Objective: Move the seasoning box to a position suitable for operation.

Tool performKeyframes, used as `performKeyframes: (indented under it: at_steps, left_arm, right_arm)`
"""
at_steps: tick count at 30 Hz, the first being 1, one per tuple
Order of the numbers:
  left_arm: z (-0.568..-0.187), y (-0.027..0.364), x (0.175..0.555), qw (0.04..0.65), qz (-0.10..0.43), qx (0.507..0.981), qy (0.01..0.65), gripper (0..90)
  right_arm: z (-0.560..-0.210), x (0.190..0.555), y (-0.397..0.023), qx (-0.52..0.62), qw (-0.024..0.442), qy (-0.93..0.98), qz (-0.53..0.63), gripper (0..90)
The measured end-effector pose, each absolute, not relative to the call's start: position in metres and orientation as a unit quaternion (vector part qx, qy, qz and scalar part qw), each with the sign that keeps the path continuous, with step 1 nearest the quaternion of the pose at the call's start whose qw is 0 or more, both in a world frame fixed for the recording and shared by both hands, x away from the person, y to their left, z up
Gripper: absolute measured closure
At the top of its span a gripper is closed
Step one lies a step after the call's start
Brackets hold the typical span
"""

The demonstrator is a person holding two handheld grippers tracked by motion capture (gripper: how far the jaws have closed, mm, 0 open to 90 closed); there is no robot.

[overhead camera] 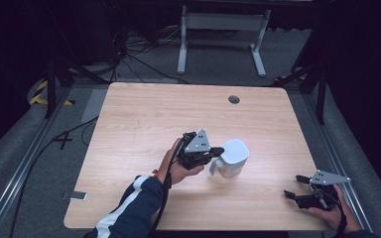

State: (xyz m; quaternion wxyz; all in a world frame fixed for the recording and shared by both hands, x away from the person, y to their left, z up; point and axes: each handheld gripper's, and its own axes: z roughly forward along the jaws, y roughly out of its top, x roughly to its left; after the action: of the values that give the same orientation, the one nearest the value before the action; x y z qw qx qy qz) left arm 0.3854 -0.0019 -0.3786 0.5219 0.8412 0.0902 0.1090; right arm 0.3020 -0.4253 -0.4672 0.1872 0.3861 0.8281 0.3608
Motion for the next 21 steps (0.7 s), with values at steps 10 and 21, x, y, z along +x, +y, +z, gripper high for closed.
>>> performKeyframes:
  at_steps: [10,21]
  left_arm:
    - [-0.385,-0.013,0.386,0.510,0.104,0.849,0.088,89.4]
    - [-0.387,-0.012,0.390,0.515,0.102,0.846,0.096,89.4]
  right_arm:
    - [-0.467,0.302,-0.425,0.386,0.187,0.828,0.361,19.6]
    - [-0.467,0.302,-0.425,0.387,0.188,0.828,0.361,19.6]
